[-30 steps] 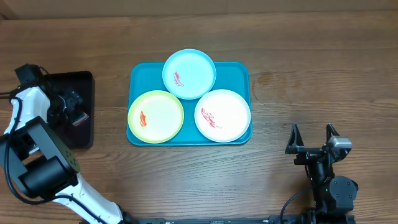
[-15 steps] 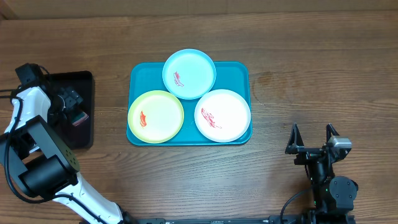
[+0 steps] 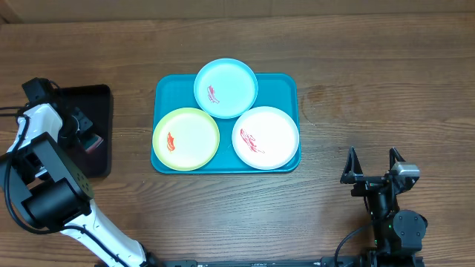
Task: Clean dirty plates on tray and stack at the side
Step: 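Lower the left gripper and grasp the green-and-orange sponge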
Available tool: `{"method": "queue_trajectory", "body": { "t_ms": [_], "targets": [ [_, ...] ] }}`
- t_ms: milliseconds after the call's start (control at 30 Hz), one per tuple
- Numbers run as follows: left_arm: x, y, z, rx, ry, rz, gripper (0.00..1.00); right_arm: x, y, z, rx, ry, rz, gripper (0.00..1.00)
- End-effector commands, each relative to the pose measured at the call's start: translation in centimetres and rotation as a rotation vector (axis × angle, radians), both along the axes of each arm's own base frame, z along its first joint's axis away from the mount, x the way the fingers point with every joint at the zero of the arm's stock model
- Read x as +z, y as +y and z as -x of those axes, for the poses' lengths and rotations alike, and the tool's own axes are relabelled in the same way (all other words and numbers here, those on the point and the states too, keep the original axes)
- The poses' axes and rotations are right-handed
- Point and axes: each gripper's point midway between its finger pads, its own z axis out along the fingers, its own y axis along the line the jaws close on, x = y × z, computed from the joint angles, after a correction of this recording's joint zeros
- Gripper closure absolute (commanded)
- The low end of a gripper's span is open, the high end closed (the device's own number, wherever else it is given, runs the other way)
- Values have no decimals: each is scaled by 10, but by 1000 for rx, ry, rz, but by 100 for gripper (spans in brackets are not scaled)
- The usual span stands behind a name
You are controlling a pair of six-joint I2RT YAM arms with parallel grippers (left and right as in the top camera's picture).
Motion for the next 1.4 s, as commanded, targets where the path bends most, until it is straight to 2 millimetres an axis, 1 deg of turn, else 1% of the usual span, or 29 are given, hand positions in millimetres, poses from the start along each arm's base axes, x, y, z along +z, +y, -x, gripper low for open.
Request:
{"method": "queue_trajectory", "body": {
  "t_ms": [0,67,100,133,167,200,233,333,467,533,567,633,667,700,800,833,867,900,933,1133,1267,1300,1367],
  "targets": [
    [-15,-2,4,-24,47,2,96,-1,-1,0,-7,-8,5,0],
    [-16,-4,8,-24,61,11,95,-1,-1,0,-7,-7,5,0],
    [-17,-5,10,-24,72,18,92,-1,-1,0,-7,-8,5,0],
    [-17,-8,14,-25,86,27,86,-1,-1,0,-7,-7,5,0],
    [-18,-10,17,-25,99,37,62,-1,-1,0,-7,-7,5,0],
    [-19,-12,21,-25,115,47,16,-1,-1,0,-7,-8,5,0],
    [-20,-15,26,-26,137,61,0,-1,-1,0,-7,-8,5,0],
    [-21,-25,40,-28,190,103,0,-1,-1,0,-7,-8,5,0],
    [-22,-39,49,-33,219,169,0,-1,-1,0,-7,-7,5,0],
    [-21,-42,52,-34,231,187,9,-1,-1,0,-7,-8,5,0],
    [-21,-43,53,-34,236,190,19,-1,-1,0,-7,-7,5,0],
    [-21,-44,55,-34,241,193,55,-1,-1,0,-7,-8,5,0],
    [-21,-44,55,-34,242,193,81,-1,-1,0,-7,-8,5,0],
    [-21,-44,55,-33,241,193,96,-1,-1,0,-7,-8,5,0],
    [-21,-42,54,-33,238,185,96,-1,-1,0,-7,-8,5,0],
    [-21,-41,53,-32,235,179,79,-1,-1,0,-7,-8,5,0],
    [-22,-40,52,-33,231,174,48,-1,-1,0,-7,-8,5,0],
    [-22,-39,49,-33,222,168,10,-1,-1,0,-7,-8,5,0],
    [-22,-37,46,-33,210,161,0,-1,-1,0,-7,-8,5,0],
    [-20,-22,26,-32,132,97,0,-1,-1,0,-7,-8,5,0],
    [-19,-15,17,-32,94,63,0,-1,-1,0,-7,-8,5,0],
    [-18,-14,15,-43,87,56,4,-1,-1,0,-7,-8,5,0],
    [-18,-12,12,-72,80,44,20,-1,-1,0,-7,-8,5,0]
  ]
}}
